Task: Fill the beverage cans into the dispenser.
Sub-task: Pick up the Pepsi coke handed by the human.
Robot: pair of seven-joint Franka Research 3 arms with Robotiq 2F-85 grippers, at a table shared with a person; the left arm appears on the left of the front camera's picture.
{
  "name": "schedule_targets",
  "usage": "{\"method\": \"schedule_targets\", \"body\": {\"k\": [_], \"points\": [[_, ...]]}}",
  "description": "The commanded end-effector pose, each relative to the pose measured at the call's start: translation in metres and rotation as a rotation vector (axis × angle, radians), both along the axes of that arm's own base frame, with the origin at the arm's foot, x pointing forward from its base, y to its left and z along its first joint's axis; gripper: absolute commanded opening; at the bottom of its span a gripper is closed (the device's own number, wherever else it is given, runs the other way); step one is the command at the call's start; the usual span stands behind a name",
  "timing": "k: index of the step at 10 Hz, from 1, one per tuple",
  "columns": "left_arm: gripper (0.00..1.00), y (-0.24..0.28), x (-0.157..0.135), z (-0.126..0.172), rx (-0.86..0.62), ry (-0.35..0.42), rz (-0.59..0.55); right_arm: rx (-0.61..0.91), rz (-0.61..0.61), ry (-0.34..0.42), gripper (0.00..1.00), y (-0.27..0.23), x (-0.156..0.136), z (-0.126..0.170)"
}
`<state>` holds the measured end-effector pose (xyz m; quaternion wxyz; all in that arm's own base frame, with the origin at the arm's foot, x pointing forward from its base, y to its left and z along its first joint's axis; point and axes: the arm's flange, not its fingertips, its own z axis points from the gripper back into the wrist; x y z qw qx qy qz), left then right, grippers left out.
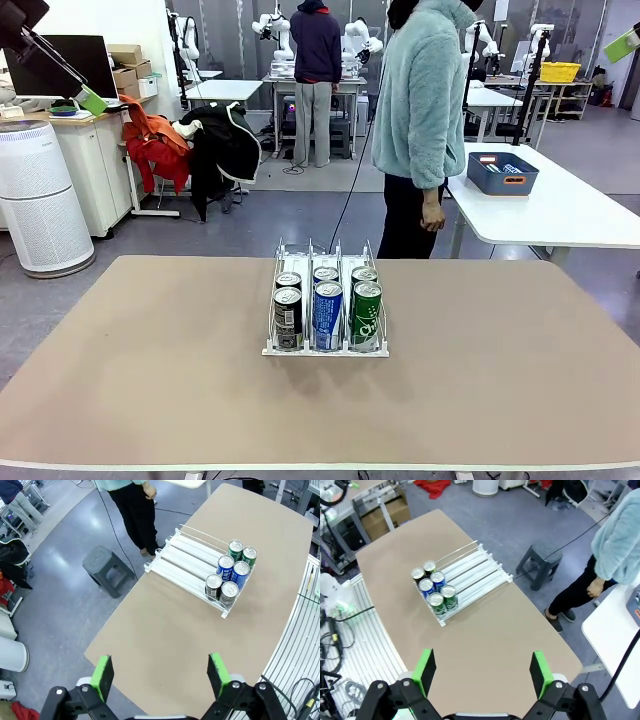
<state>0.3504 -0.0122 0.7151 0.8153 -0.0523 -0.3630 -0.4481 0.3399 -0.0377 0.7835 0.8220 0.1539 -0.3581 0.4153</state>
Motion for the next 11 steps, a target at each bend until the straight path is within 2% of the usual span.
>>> {"method": "schedule_targets", "body": {"k": [1,2,6,7,9,11], "points": [[1.00,0.002,0.002,0.000,0.009,-0.006,0.003,0.042,0.017,0.036,1.00,-0.007,-0.007,0.013],[1.00,0.002,0.002,0.000,0.009,-0.006,0.003,0.033,0.000,0.004,1.00,-0.008,-0.012,0.015],[1.00,0.002,0.002,0.000,0.009,-0.006,0.003,0.054,0.005,-0.045,1.00,-0.009,-0.018,0.017],[1.00,0.002,0.002,0.000,0.009,-0.006,0.003,0.022,0.006,-0.020,1.00,-0.011,-0.017,0.021],[1.00,0.000,0.000,0.000,0.001,0.000,0.000,0.022,0.006,-0.020,1.00,-0.011,-0.017,0.021],[1.00,-0.009,-0.004,0.015,-0.004,0.038,0.021,0.022,0.006,-0.020,1.00,-0.011,-0.017,0.021]]}}
